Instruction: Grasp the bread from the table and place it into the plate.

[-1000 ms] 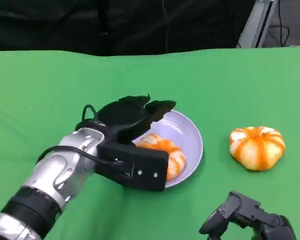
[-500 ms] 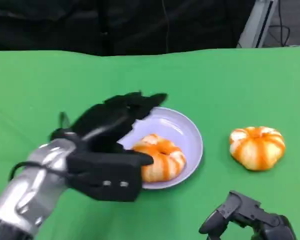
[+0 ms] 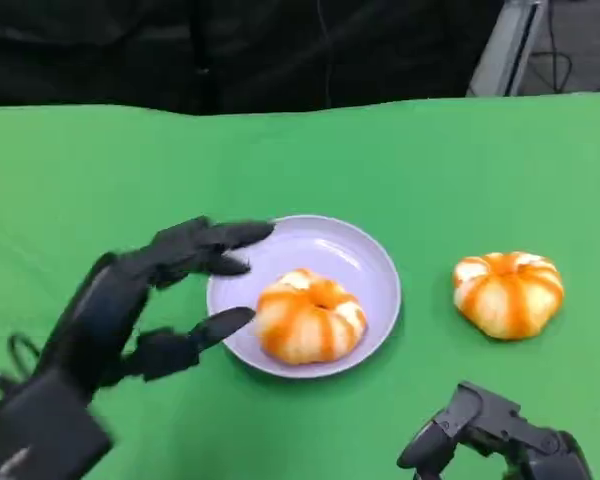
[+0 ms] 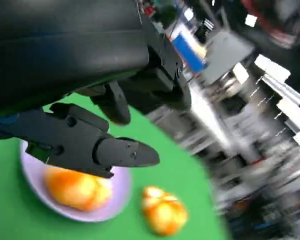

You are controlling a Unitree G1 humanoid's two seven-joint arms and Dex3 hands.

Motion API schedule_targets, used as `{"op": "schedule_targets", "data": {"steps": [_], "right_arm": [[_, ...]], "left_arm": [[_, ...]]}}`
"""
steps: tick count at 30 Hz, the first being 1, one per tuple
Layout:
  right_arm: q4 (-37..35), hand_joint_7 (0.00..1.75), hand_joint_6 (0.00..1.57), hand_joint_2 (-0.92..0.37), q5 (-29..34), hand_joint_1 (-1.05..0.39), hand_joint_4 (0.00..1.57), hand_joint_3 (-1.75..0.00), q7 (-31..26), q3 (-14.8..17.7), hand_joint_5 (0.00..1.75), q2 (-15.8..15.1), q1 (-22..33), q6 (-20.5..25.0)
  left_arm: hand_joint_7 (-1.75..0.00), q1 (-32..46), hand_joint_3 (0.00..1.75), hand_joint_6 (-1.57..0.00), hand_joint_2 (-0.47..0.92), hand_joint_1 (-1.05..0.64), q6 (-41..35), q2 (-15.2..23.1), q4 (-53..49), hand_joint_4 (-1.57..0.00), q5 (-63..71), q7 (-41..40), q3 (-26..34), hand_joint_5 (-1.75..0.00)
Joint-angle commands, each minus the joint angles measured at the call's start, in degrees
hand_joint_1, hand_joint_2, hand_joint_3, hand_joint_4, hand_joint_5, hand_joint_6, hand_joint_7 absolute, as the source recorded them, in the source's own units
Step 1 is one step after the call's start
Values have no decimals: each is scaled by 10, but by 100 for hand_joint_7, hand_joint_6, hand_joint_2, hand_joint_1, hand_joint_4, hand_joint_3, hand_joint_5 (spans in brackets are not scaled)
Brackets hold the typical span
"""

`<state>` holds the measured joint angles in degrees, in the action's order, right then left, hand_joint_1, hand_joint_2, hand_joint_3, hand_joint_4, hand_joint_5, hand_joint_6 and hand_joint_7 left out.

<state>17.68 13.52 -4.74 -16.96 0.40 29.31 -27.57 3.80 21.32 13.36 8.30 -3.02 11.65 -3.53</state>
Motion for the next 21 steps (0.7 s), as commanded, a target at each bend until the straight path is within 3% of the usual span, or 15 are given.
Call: {"op": "schedule_targets", "data": {"steps": [1, 3, 4, 6, 12, 21], "right_arm": [[9, 131, 78, -33, 2, -10, 73, -133, -2, 4, 159, -3, 2, -2], [10, 131, 78, -33, 0, -9, 73, -133, -1, 5, 159, -4, 2, -1], [11, 131, 78, -33, -3, -9, 72, -132, 0, 6, 159, -5, 3, -1], [13, 131, 78, -33, -5, -9, 72, -132, 1, 8, 159, -7, 3, 0], [16, 131, 77, -36, -18, -9, 71, -128, 9, 16, 159, -14, 6, 4], [13, 131, 77, -36, -22, -11, 70, -127, 12, 22, 159, -10, 6, 0]], "left_arm": [[-120, 57, 83, -71, 69, -3, 34, -11, 26, -66, -38, 4, 31, -145], [-123, 77, 92, -72, 65, -2, 35, -22, 29, -67, -54, 1, 40, -147], [-140, 92, 108, -73, 61, 3, 35, -31, 30, -75, -66, -3, 45, -162], [-151, 110, 120, -73, 57, 5, 26, -41, 38, -80, -80, -5, 53, -170], [-167, 153, 108, -70, 56, -1, 4, -49, 54, -84, -85, 2, 60, -175], [-168, 150, 99, -68, 60, -4, 20, -59, 30, -84, -78, 7, 67, -175]]}}
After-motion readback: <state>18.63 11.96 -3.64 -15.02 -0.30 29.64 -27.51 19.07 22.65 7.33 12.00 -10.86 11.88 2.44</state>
